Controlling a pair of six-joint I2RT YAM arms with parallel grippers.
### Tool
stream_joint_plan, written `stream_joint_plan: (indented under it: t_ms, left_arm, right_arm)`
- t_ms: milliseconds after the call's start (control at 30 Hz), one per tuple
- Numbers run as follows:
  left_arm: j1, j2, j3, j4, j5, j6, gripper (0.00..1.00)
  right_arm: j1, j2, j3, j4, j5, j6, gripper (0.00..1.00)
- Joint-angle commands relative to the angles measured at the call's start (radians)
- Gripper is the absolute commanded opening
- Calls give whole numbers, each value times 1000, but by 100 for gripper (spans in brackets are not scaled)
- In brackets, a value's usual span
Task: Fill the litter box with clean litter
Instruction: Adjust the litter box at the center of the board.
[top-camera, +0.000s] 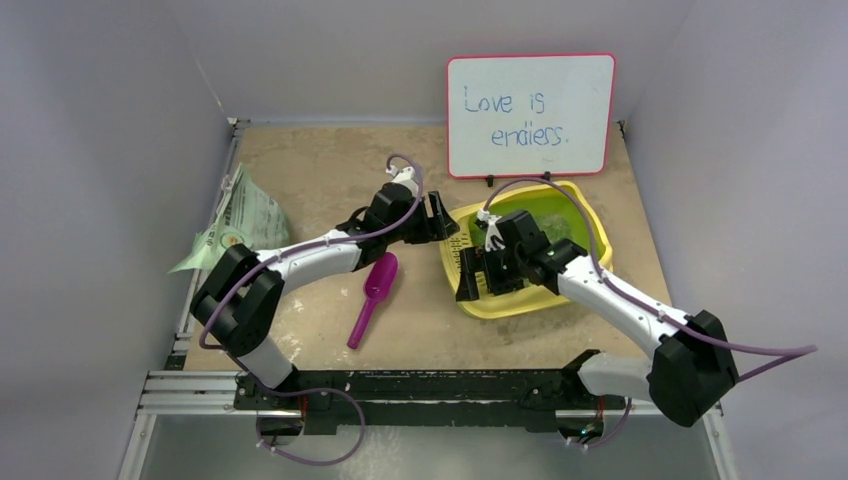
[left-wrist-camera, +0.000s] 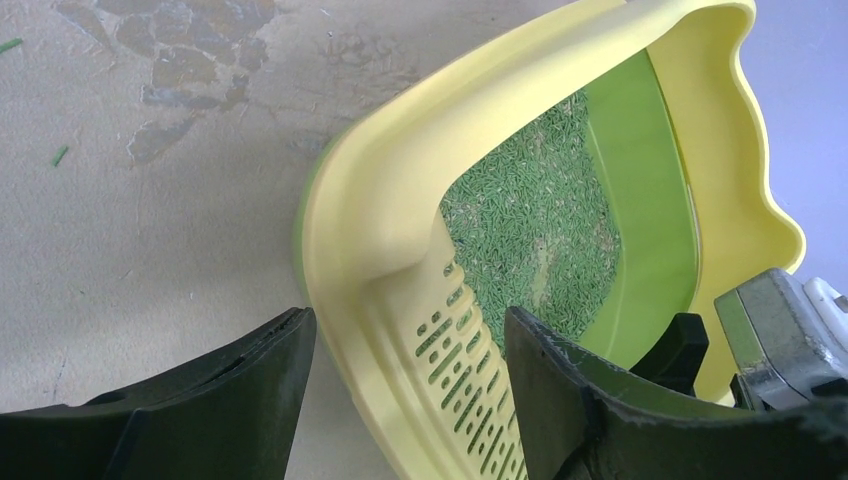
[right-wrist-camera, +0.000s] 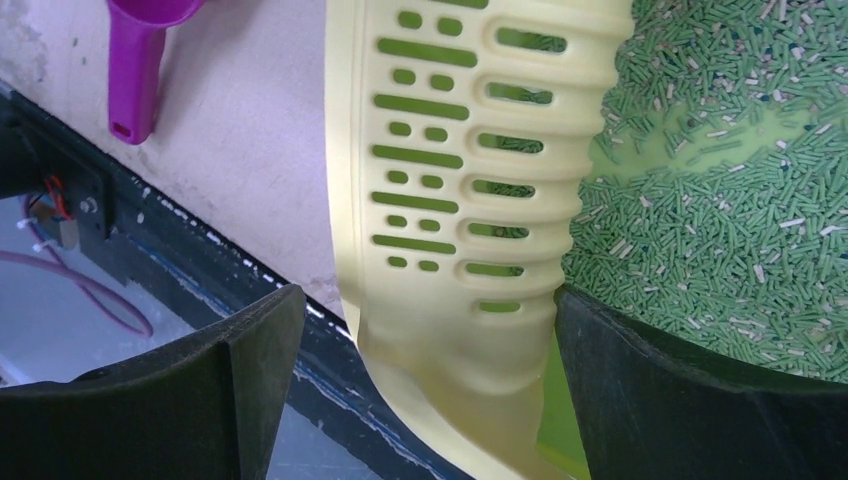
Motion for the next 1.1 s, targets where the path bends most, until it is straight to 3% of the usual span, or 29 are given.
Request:
stream_joint_plan:
  t_ms: [0, 367, 733, 1067]
  left_arm:
    - [3, 6, -2, 59, 16, -12, 68]
    - [2, 12, -17, 52, 10, -5, 67]
    - [2, -41, -11, 0, -57, 24, 71]
    - [12, -104, -30, -30, -139, 35, 77]
  right_arm:
    - [32, 30, 18, -23, 91, 48, 95]
    - [104, 61, -38, 44, 160, 105, 96]
    - [138, 27, 102, -119, 381, 99, 99]
    - [143, -25, 101, -98, 311, 90, 99]
